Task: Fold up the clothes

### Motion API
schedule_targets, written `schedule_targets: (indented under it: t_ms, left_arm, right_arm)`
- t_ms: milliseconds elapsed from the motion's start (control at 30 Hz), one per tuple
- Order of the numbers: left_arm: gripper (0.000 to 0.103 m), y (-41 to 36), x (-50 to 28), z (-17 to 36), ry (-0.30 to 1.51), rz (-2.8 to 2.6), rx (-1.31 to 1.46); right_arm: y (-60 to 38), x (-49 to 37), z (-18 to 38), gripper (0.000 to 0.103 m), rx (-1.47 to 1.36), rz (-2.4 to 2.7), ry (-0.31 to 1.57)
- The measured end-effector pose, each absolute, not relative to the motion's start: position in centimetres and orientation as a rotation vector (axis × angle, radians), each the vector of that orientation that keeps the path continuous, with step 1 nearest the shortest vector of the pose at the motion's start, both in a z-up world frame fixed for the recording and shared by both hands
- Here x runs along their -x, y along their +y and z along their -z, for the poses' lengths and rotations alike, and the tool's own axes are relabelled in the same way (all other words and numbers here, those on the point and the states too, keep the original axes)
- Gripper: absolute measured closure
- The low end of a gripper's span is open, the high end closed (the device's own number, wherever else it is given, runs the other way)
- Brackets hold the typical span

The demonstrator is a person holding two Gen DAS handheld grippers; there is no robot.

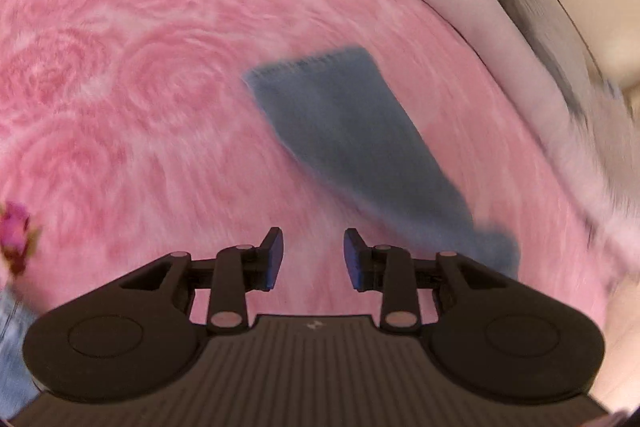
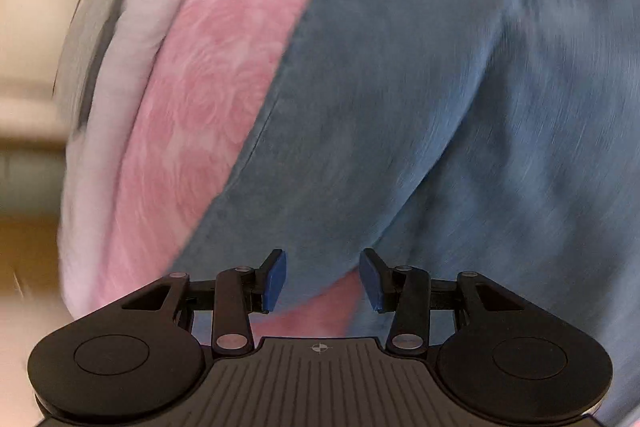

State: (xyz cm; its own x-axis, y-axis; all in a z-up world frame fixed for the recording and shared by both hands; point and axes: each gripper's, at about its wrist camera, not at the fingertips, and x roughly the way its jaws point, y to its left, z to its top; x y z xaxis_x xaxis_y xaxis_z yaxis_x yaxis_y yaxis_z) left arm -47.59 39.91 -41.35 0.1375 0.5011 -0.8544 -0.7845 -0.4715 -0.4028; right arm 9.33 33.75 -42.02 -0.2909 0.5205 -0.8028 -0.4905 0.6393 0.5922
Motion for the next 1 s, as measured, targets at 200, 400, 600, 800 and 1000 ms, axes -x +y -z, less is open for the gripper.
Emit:
schedule_targets:
  t_ms: [200, 400, 600, 800, 1000]
  left_arm:
    - [0.075, 44.8, 53.5, 44.4, 0.078, -1.561, 1.532]
    - [0.103, 47.4, 53.7, 45.1, 0.101, -1.547, 1.492]
    - [0.103, 46.6, 54.6, 31.5, -0.234, -1.382, 1.341]
    - [0.093, 56.4, 51.3, 24.8, -0.136, -1.491, 1.132]
    - [0.090, 60.5, 49.8, 33.8, 0.260, -1.591, 1.317]
  right_arm:
    - [34.3, -8.2, 42.4, 0.058, -0.096, -0.871, 1.542]
    - [34.9, -7.4, 42.5, 0.058, -0.155, -0.774, 1.498]
    - [35.3, -8.2, 41.2, 0.058, -0.158, -0.782, 1.463]
    - [35.8, -9.0, 39.9, 0.058, -0.161, -0.791, 1.427]
    - [35.4, -9.2, 40.0, 0.058, -0.141, -0.780, 1.426]
